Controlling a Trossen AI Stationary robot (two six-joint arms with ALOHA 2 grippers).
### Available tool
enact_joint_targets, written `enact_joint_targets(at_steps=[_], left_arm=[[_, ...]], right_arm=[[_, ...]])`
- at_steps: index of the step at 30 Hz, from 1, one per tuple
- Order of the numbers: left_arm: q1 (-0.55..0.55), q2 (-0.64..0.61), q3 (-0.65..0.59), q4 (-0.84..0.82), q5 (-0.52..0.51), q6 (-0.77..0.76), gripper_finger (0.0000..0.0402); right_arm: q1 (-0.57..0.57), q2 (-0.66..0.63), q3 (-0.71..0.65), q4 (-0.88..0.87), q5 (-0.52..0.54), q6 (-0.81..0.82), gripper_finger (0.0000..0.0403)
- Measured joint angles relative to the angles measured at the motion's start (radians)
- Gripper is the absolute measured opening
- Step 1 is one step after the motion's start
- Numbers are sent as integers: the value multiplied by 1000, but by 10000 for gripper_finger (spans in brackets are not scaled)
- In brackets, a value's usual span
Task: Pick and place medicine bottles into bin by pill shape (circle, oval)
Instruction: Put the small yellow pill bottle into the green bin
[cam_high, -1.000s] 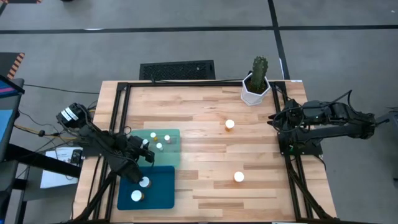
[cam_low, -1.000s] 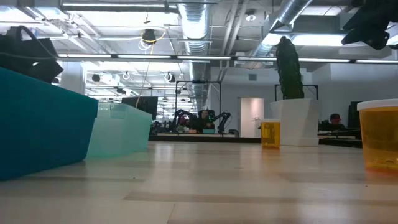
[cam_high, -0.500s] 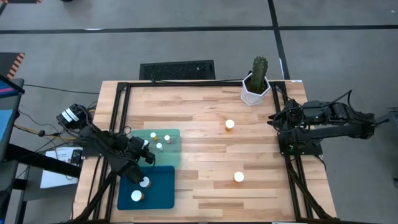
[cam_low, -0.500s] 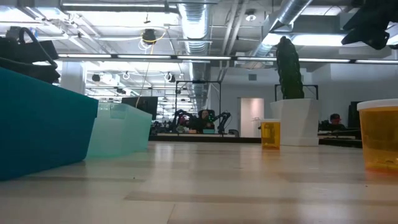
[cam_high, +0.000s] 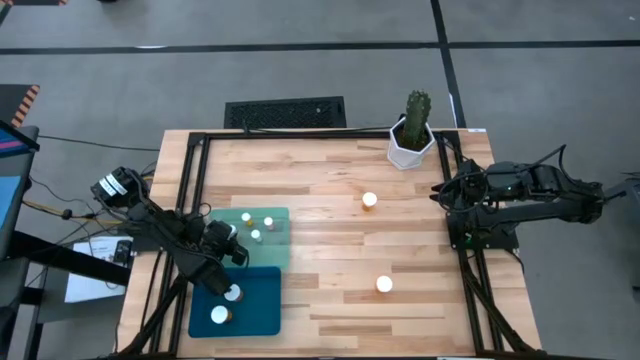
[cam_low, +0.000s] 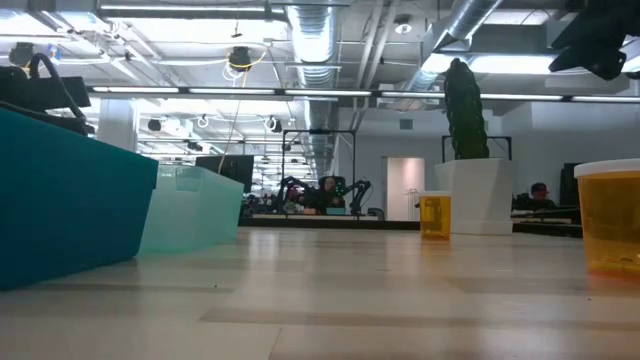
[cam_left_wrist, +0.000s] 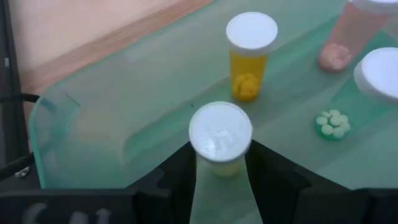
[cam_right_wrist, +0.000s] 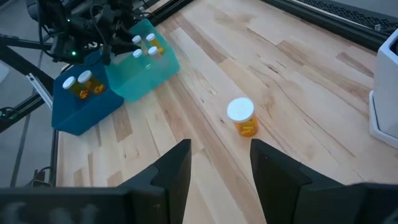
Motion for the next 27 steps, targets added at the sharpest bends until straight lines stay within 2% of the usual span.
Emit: enact_joint_targets(at_steps=[13,27], left_arm=[[0,0,0,12,11,-10,132],[0,0,10,17,41,-39,184]], right_arm=[[0,0,0,-1,0,-3,175],[0,0,0,-1,0,-8,175]])
